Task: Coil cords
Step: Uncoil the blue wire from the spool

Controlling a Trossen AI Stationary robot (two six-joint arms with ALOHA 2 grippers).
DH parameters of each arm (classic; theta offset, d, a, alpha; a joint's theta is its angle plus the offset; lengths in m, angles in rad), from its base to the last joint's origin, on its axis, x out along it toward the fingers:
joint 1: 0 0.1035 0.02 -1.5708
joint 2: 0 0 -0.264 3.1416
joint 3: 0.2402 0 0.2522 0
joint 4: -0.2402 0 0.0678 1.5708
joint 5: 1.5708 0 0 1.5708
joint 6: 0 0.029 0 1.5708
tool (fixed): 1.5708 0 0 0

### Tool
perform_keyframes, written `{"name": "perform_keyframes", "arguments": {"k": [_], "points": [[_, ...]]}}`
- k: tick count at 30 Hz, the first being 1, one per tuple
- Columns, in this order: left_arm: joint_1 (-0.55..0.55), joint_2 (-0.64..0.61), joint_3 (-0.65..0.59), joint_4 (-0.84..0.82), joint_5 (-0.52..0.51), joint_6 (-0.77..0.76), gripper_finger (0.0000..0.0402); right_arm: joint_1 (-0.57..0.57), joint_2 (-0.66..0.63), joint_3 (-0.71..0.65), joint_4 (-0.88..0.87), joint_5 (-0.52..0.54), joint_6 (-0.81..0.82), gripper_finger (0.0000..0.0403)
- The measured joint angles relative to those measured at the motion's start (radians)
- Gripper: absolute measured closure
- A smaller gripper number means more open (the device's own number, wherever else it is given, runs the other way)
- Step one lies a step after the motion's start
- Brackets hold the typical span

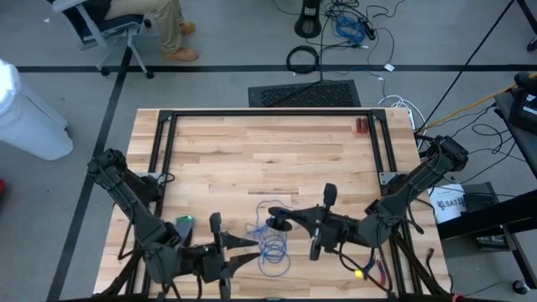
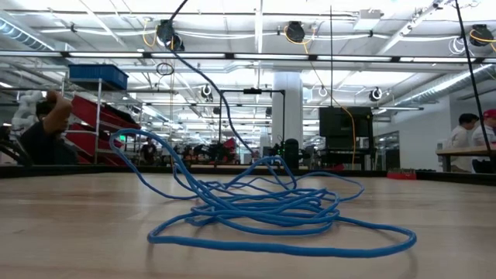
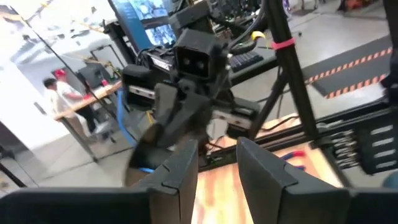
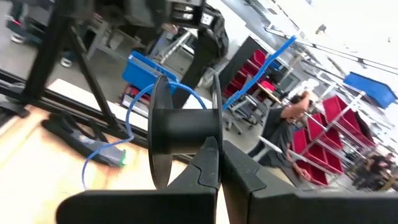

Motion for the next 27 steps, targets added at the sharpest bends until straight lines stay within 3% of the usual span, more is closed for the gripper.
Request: {"name": "perform_keyframes", "arguments": {"k": [10,15,19,21,24,27], "points": [[0.003,0.008,0.000,-0.228,-0.005,-0.268,0.0283,0.000,0.000,0.000,0.000,0.043,0.023,0.0403],[0.020,0.025,0.000,-0.232,-0.060,-0.267,0.0283,0.001,0.000,0.000,0.000,0.044,0.015,0.0403],[0.033,0.028,0.000,-0.158,-0.246,-0.245,0.0283,0.001,0.000,0.000,0.000,0.057,-0.004,0.0403],[0.035,0.027,0.000,-0.148,-0.285,-0.248,0.0283,0.001,-0.003,0.000,-0.006,0.089,-0.014,0.0403],[0.030,0.028,0.000,-0.154,-0.220,-0.248,0.0283,0.018,-0.011,0.000,-0.009,0.101,-0.007,0.0403],[0.028,0.028,0.000,-0.150,0.018,-0.230,0.0283,0.046,-0.015,0.000,-0.007,0.098,-0.002,0.0403]]}}
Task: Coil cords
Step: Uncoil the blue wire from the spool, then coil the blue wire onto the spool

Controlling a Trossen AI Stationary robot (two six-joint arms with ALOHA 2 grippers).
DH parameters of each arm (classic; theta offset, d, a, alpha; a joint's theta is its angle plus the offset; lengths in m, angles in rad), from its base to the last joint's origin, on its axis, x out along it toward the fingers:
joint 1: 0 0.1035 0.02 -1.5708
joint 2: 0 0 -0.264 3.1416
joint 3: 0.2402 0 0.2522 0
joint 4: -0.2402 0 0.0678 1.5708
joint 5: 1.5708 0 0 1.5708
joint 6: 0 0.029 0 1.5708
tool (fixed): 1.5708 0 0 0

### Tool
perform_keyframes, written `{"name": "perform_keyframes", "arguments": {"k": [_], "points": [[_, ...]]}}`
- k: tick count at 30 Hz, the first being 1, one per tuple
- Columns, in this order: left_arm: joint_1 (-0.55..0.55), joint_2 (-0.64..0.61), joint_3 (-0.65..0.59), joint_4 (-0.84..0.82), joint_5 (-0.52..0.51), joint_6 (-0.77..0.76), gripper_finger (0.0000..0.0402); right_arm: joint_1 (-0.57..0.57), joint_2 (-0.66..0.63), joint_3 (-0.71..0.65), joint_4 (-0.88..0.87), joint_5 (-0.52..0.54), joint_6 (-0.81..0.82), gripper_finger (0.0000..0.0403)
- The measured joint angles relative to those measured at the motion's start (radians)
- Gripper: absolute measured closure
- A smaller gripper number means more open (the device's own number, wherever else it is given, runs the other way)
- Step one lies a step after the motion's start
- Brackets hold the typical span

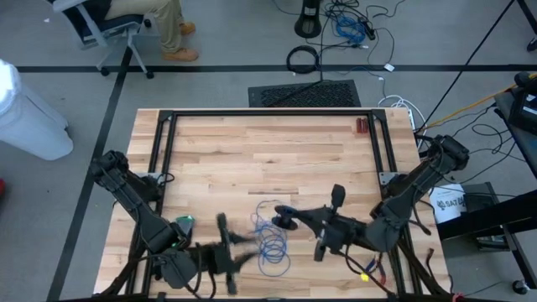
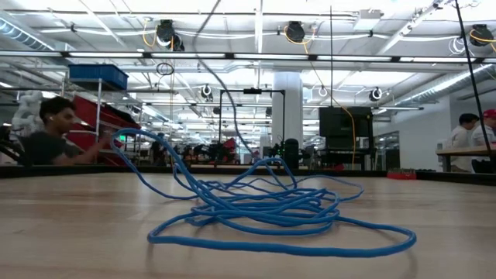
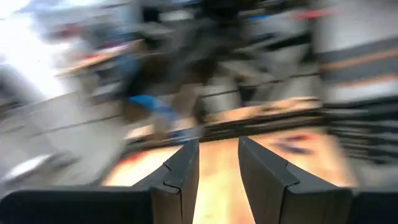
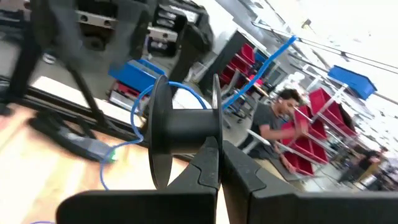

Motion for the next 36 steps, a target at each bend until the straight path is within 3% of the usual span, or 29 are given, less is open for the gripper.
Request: {"name": "perform_keyframes", "arguments": {"k": [1,3,8,11,22,26,36], "points": [[0.001,0.000,0.000,0.002,0.087,0.032,0.0283,0.009,-0.001,0.000,-0.002,-0.002,-0.002,0.0403],[0.003,0.001,0.000,0.019,0.159,0.099,0.0283,0.020,-0.004,0.000,-0.001,-0.003,0.000,0.0403],[0.031,0.001,0.000,0.012,0.049,-0.050,0.0283,0.040,-0.014,0.000,-0.002,0.008,0.002,0.0403],[0.037,0.002,0.000,-0.007,0.063,-0.063,0.0273,0.055,-0.018,0.000,-0.002,0.050,-0.008,0.0403],[0.100,0.057,0.000,-0.009,0.076,-0.074,0.0167,0.100,-0.038,0.000,-0.002,0.085,-0.051,0.0403],[0.109,0.068,0.000,0.038,0.105,-0.064,0.0162,0.107,-0.043,0.000,-0.001,0.133,-0.063,0.0403],[0.146,0.103,0.000,0.049,0.100,-0.044,0.0162,0.125,-0.043,0.000,0.004,0.134,-0.074,0.0403]]}}
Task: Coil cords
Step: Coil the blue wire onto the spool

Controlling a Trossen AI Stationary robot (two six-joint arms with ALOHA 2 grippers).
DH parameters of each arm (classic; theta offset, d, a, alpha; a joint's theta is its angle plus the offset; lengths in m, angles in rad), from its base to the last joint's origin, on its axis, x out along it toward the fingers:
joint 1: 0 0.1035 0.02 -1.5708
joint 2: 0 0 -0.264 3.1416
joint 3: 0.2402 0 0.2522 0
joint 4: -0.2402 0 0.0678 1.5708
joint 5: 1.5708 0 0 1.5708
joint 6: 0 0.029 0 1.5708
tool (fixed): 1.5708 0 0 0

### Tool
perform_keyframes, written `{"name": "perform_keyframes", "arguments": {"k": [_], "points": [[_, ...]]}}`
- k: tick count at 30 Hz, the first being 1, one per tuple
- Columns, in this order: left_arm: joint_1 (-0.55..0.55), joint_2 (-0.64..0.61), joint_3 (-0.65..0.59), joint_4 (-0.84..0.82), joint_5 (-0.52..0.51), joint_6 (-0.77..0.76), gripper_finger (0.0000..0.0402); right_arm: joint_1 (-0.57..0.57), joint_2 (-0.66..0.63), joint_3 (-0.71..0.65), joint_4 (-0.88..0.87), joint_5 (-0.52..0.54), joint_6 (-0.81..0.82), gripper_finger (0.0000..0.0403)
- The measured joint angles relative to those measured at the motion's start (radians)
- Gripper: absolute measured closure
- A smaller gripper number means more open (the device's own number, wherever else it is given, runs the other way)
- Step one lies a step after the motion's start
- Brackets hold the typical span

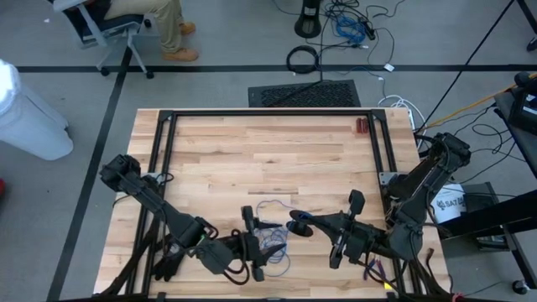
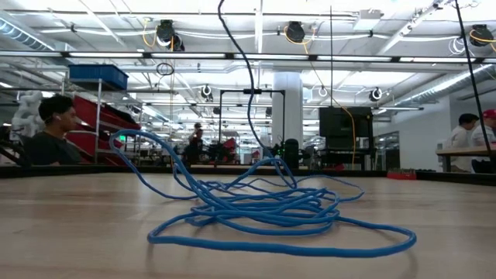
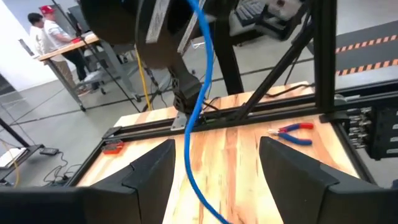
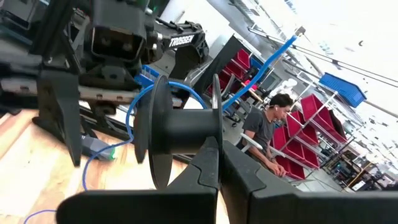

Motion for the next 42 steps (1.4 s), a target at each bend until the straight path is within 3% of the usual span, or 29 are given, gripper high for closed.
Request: {"name": "perform_keyframes", "arguments": {"k": [13,18,26,38,42], "points": [[-0.020,-0.010,0.000,-0.005,-0.011,0.049,0.0176,0.000,0.000,0.000,0.000,0.046,-0.018,0.0403],[-0.020,-0.010,0.000,-0.001,-0.023,0.052,0.0237,0.000,0.000,0.000,0.000,0.045,-0.010,0.0403],[-0.021,-0.010,0.000,0.045,-0.095,0.075,0.0389,0.000,0.000,0.000,-0.012,0.042,0.007,0.0403],[-0.079,-0.010,0.000,0.307,-0.106,0.231,0.0398,-0.017,0.000,0.000,-0.046,0.038,0.077,0.0403],[-0.078,-0.010,0.000,0.354,-0.065,0.242,0.0398,-0.025,0.000,0.000,-0.046,0.038,0.079,0.0403]]}}
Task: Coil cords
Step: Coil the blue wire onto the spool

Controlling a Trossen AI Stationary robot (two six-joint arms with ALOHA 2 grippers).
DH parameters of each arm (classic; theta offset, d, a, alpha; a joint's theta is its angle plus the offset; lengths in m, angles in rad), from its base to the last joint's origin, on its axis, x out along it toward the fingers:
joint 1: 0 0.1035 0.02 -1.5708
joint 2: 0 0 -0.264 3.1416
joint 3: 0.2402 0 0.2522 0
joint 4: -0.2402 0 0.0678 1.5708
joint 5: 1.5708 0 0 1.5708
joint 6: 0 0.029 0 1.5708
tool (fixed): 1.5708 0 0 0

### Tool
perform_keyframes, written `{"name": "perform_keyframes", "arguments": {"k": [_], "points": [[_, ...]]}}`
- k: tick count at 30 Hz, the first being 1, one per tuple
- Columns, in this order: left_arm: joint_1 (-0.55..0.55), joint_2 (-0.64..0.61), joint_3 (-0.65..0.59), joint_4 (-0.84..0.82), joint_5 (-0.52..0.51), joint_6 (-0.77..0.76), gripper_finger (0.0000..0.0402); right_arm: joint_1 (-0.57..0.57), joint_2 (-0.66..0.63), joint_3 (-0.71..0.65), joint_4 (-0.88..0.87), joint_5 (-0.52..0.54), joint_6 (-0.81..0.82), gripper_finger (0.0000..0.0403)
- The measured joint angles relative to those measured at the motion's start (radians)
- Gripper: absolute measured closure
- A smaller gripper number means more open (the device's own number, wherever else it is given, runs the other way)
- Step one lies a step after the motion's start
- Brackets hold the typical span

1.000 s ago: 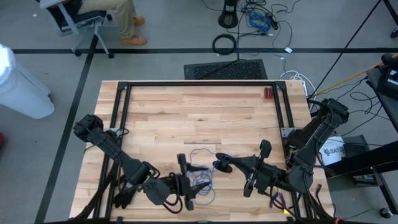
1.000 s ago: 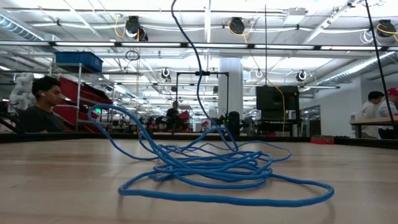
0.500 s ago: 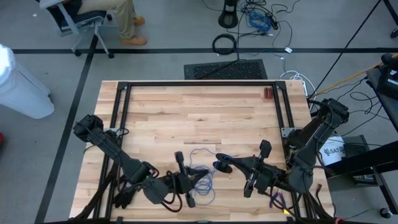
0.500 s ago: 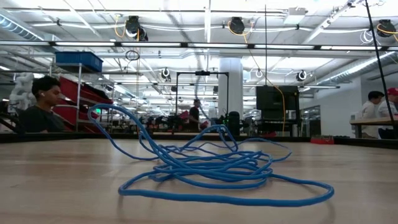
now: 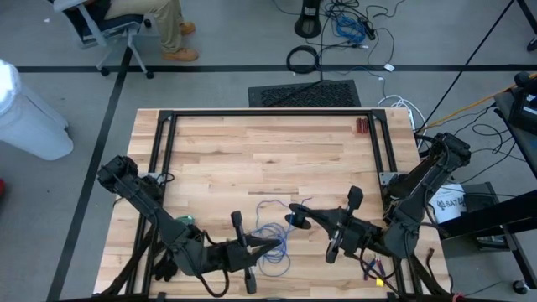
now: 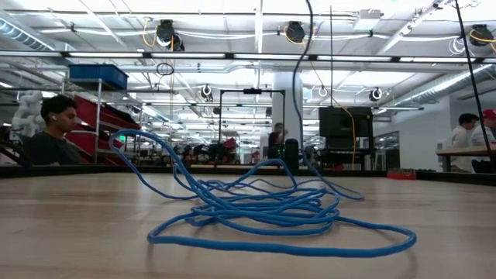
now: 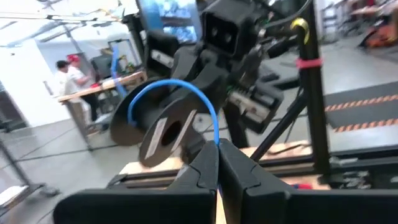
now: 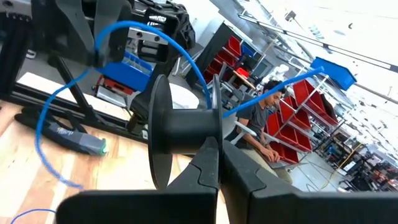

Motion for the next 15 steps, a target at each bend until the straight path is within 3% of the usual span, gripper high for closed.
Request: {"name": "perform_keyframes", "arguments": {"k": [15], "points": [[0.085,0.000,0.000,0.060,0.244,-0.081,0.0400,-0.042,0.011,0.000,-0.011,-0.026,0.048,0.0403]]}}
